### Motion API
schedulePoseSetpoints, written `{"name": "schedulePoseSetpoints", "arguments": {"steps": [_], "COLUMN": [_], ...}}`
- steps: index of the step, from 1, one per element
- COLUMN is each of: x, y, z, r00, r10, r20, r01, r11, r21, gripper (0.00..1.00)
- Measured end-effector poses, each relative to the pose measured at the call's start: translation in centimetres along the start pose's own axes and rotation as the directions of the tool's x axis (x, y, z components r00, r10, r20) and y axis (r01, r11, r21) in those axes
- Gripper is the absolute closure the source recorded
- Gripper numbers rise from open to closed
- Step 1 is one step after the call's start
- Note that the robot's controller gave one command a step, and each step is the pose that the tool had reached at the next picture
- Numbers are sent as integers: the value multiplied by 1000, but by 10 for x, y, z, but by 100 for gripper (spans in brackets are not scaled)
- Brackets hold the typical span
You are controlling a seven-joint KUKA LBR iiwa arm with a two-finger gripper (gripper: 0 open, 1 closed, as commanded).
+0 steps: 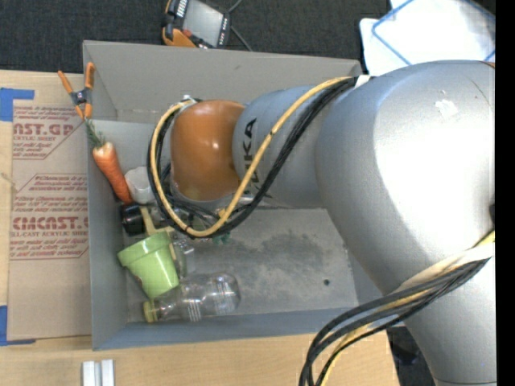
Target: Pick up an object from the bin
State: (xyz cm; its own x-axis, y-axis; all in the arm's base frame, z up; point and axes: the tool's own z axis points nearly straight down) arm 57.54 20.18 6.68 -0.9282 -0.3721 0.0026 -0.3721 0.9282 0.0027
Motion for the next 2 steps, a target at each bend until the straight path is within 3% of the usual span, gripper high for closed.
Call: {"name": "schedulePoseSetpoints", "arguments": {"steps": [1, 2], "x": [21, 19], "y": [-52, -6], "z": [-98, -23], "r00": [999, 1000], "r10": [38, -8], "r20": [13, 5], "r01": [-38, 8], "r11": [999, 1000], "r21": [5, -2], "gripper": [0, 0]}}
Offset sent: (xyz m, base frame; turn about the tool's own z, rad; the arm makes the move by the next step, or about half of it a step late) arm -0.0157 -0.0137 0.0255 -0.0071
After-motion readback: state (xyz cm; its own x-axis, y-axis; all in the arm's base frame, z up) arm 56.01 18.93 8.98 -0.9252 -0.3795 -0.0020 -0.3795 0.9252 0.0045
